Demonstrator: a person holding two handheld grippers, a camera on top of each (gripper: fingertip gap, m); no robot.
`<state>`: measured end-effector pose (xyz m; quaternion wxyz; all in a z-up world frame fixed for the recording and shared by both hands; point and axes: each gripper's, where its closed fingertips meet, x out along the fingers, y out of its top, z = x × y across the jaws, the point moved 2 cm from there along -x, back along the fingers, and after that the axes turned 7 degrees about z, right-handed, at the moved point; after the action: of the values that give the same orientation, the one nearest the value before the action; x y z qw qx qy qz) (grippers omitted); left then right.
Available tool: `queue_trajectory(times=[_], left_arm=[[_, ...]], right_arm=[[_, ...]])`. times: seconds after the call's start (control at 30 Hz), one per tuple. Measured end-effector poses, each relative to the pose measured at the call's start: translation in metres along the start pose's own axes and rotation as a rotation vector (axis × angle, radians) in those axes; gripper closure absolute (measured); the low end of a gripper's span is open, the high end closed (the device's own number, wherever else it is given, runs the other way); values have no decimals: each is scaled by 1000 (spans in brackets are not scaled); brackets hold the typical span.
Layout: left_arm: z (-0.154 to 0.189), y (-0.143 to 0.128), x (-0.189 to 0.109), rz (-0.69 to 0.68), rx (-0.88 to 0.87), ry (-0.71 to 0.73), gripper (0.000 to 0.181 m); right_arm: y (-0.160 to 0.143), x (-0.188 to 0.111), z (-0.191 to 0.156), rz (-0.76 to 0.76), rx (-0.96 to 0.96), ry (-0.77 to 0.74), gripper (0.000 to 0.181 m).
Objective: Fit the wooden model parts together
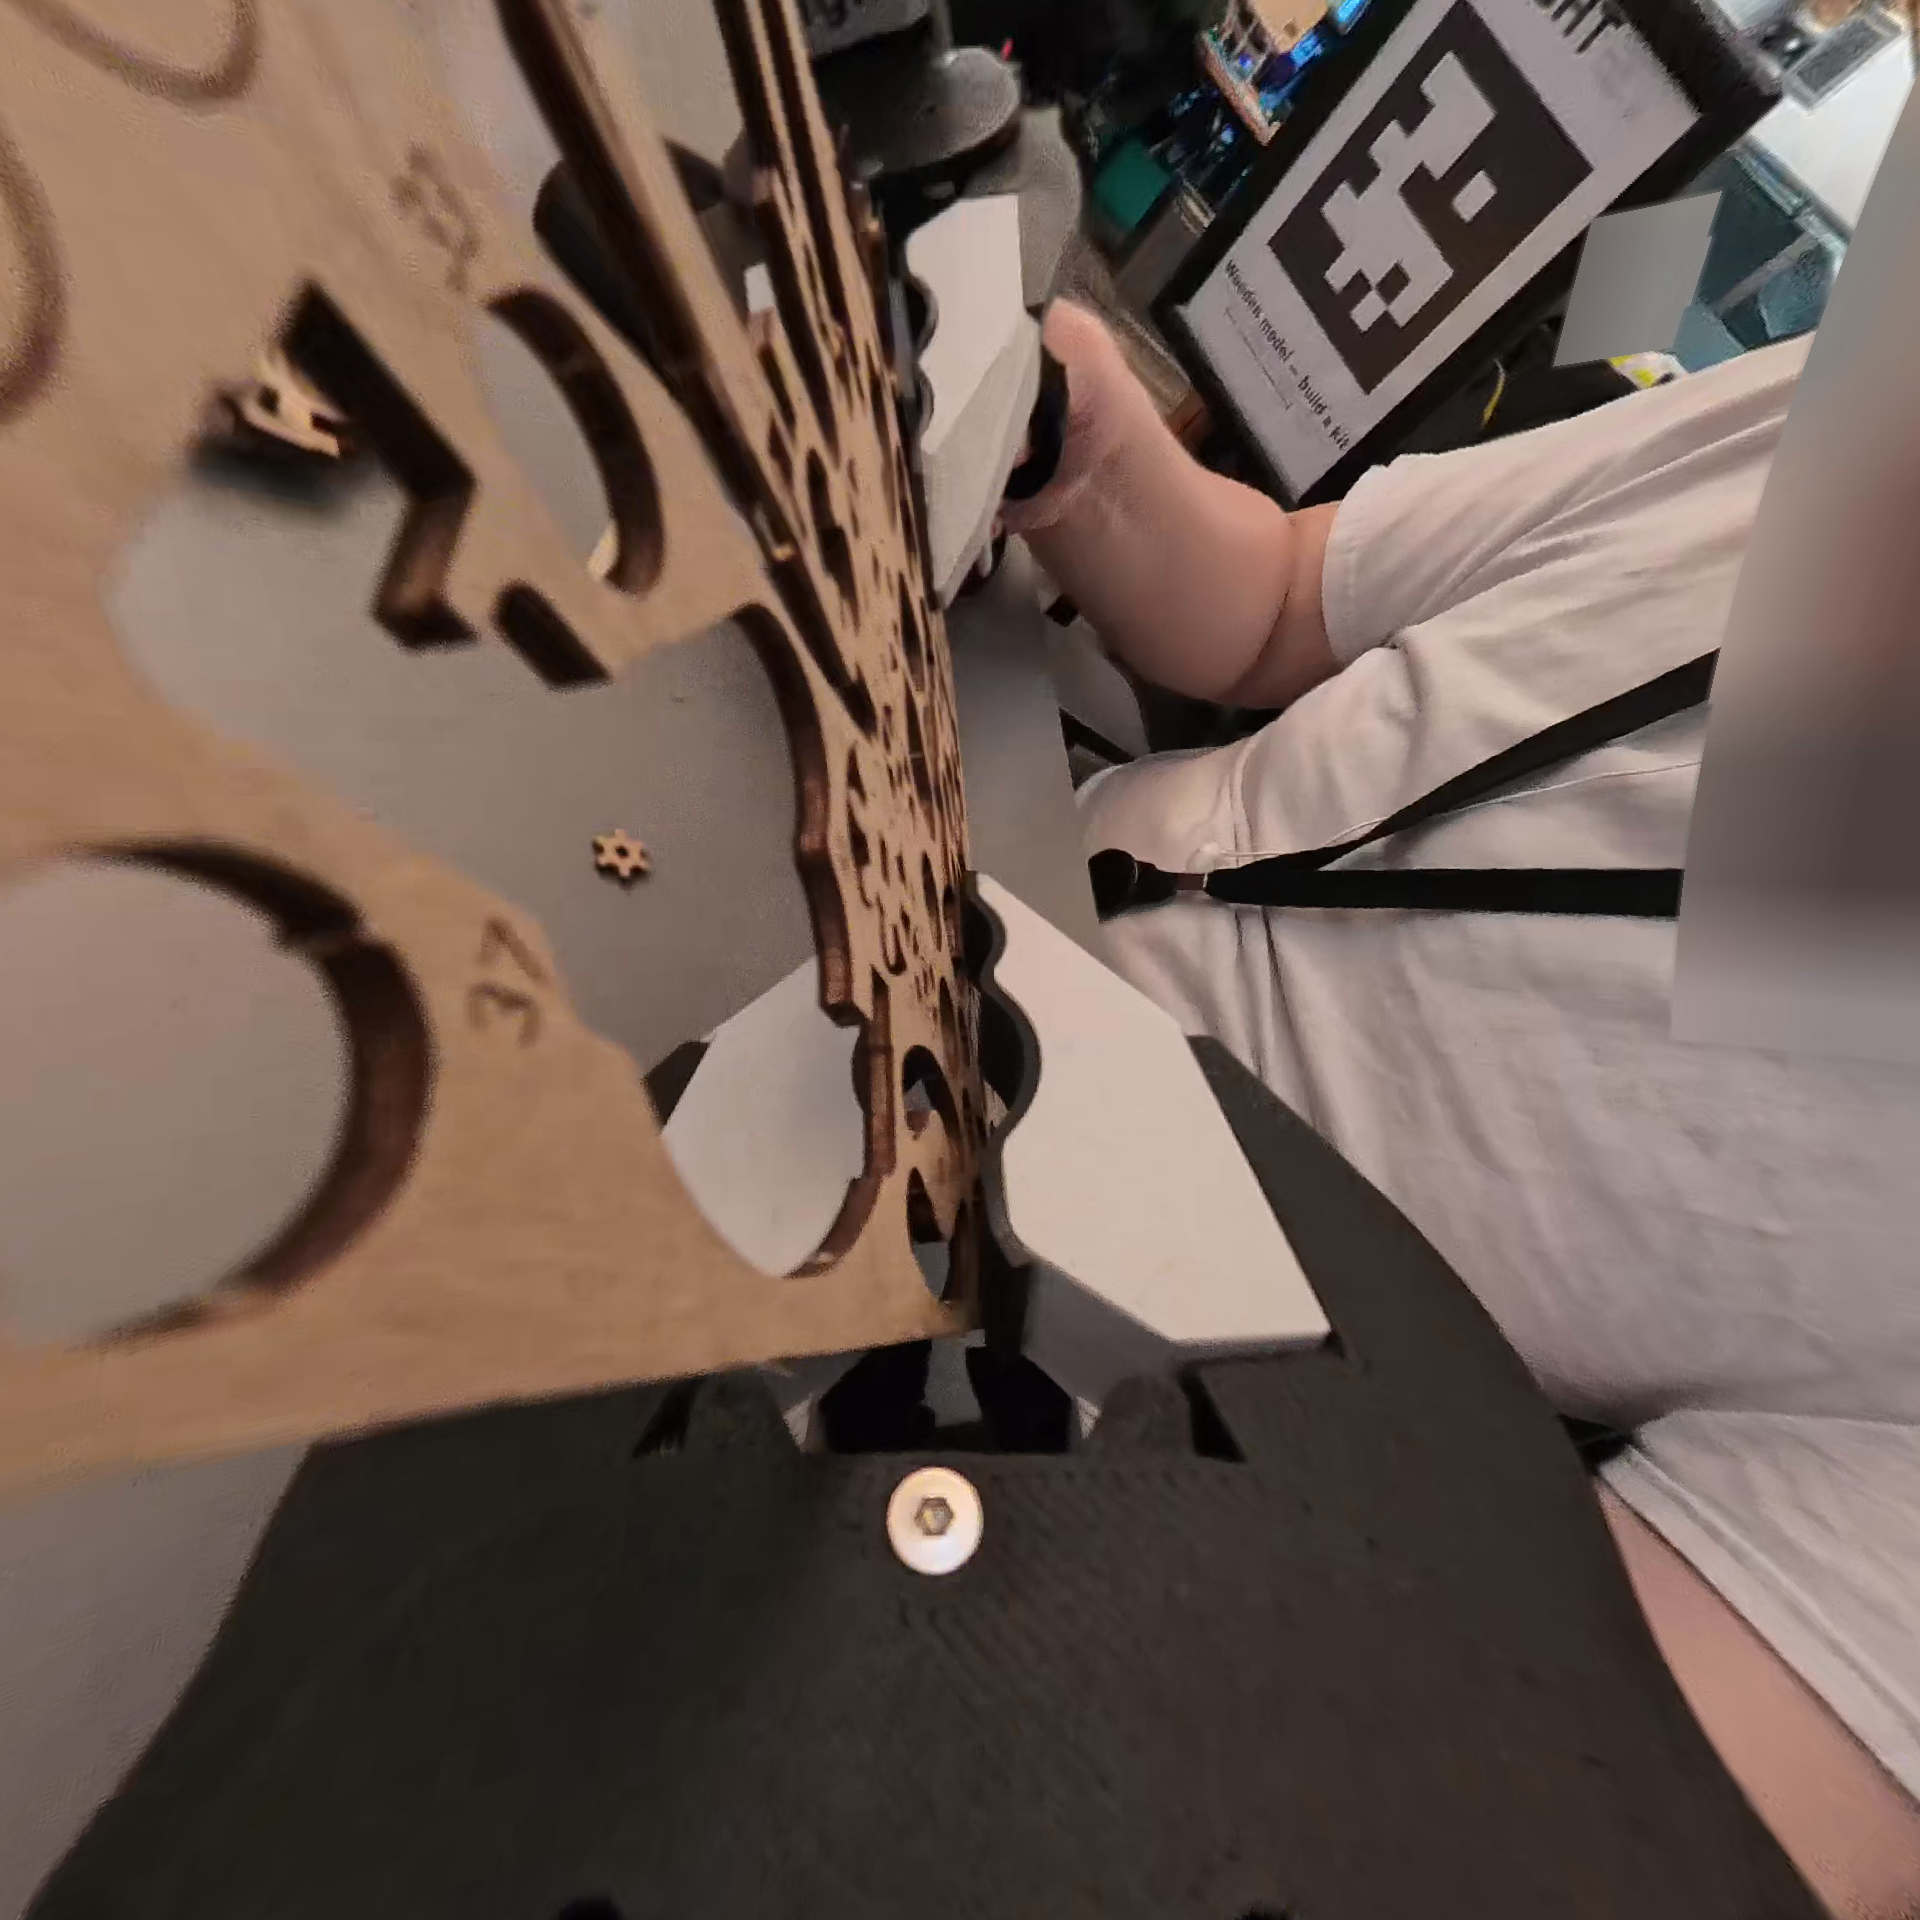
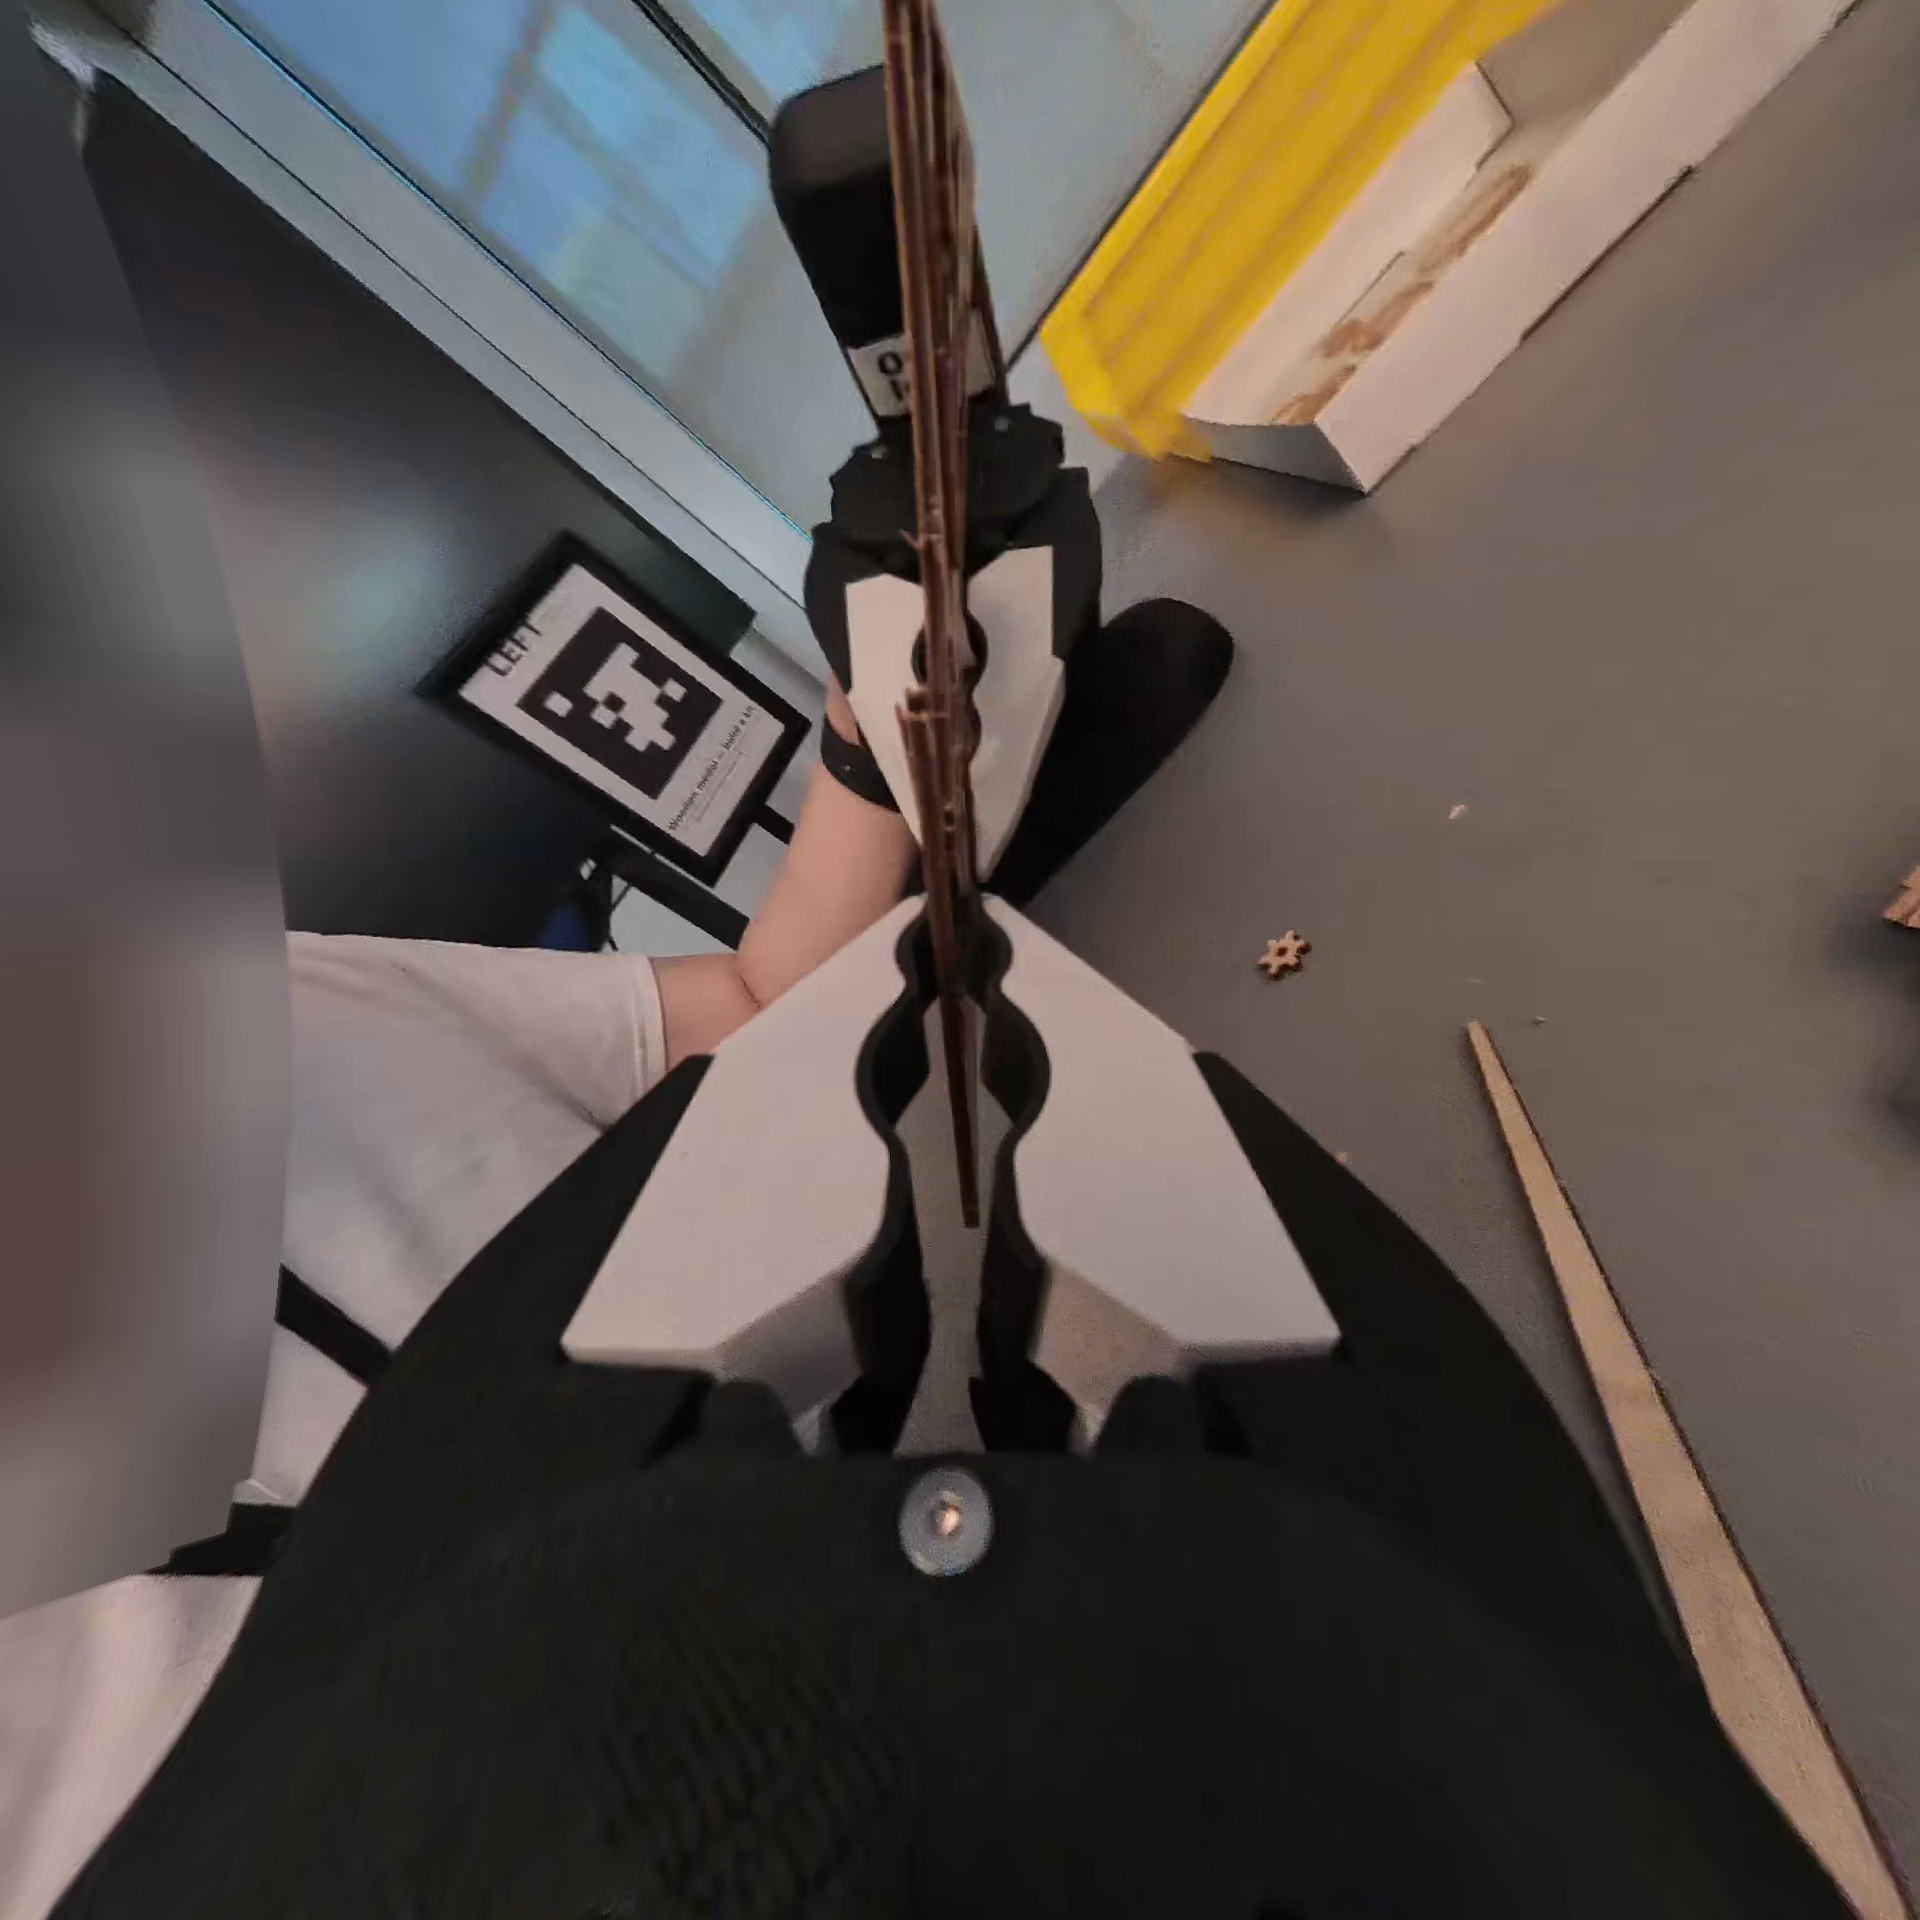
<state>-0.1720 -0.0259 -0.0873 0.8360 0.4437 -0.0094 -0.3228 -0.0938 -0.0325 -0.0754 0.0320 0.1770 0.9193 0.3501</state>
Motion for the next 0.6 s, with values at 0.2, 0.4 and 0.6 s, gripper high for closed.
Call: queue_trajectory(times=[0.2,0.4,0.6], left_arm=[[7,2,1,9,8,-65,181],[12,2,1,5,45,-75,180],[-8,-4,2,-31,-10,42,180]], right_arm=[[-1,0,-13,-12,-33,63,181],[-3,0,-19,-20,27,110,181],[-5,-1,5,-90,-177,-140,181]])
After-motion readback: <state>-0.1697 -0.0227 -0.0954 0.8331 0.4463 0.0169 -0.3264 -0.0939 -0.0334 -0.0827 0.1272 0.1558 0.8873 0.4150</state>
